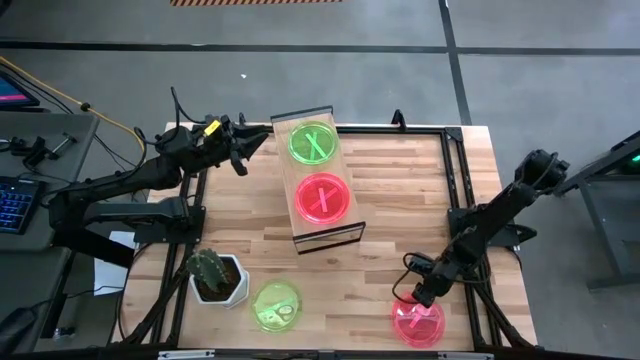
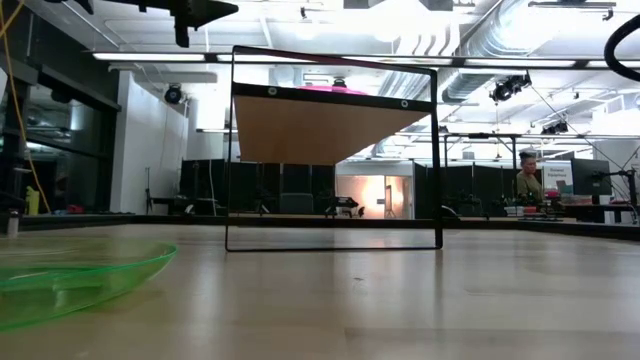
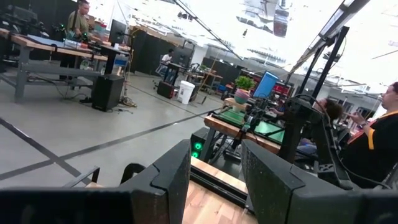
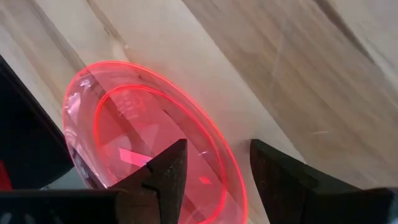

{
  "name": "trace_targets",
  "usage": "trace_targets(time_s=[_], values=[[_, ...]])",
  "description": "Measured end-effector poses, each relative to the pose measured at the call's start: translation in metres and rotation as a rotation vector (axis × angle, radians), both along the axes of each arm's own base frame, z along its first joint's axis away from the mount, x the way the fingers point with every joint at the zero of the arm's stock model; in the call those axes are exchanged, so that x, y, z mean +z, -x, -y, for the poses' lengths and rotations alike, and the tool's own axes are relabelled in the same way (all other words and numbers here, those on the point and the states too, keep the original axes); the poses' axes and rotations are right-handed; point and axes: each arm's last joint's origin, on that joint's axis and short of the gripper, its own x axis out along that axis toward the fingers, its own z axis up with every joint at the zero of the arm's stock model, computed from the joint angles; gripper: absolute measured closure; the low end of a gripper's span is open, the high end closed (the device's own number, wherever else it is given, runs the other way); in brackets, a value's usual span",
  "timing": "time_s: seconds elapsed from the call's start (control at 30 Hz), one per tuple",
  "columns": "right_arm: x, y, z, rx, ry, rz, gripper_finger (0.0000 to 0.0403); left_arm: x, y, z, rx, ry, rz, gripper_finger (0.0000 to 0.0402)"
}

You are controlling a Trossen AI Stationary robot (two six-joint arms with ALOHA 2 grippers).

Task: Place and stack plates onto a shelf
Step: Stack the light red plate on top of the light red plate on the shelf

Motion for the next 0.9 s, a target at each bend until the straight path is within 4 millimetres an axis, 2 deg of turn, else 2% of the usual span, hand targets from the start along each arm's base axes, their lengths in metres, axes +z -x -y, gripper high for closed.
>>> trace_targets(time_s=[0.1, 0.2, 0.4, 0.47, 0.73, 0.9], values=[[-0.001, 0.0, 0.0, -0.001, 0.002, -0.001, 0.0235, 0.0, 0.0, 0.0, 0.0, 0.0, -0.001, 0.0268], [-0.001, 0.0, 0.0, -0.002, 0.013, -0.008, 0.026, 0.0, 0.0, 0.0, 0.0, 0.001, -0.005, 0.0268], [-0.003, 0.002, 0.002, -0.003, 0.037, -0.027, 0.0371, -0.001, 0.0, 0.0, 0.004, -0.02, -0.018, 0.0268], [-0.004, 0.002, 0.002, -0.003, 0.039, -0.028, 0.0394, -0.001, 0.0, 0.0, 0.004, -0.02, -0.019, 0.0268], [0.002, 0.002, 0.002, 0.009, 0.006, -0.008, 0.0399, -0.001, 0.0, 0.0, 0.004, -0.021, -0.019, 0.0268], [0.012, 0.004, 0.005, 0.004, -0.136, 0.159, 0.0403, -0.001, 0.0, 0.0, 0.004, -0.021, -0.019, 0.0268]])
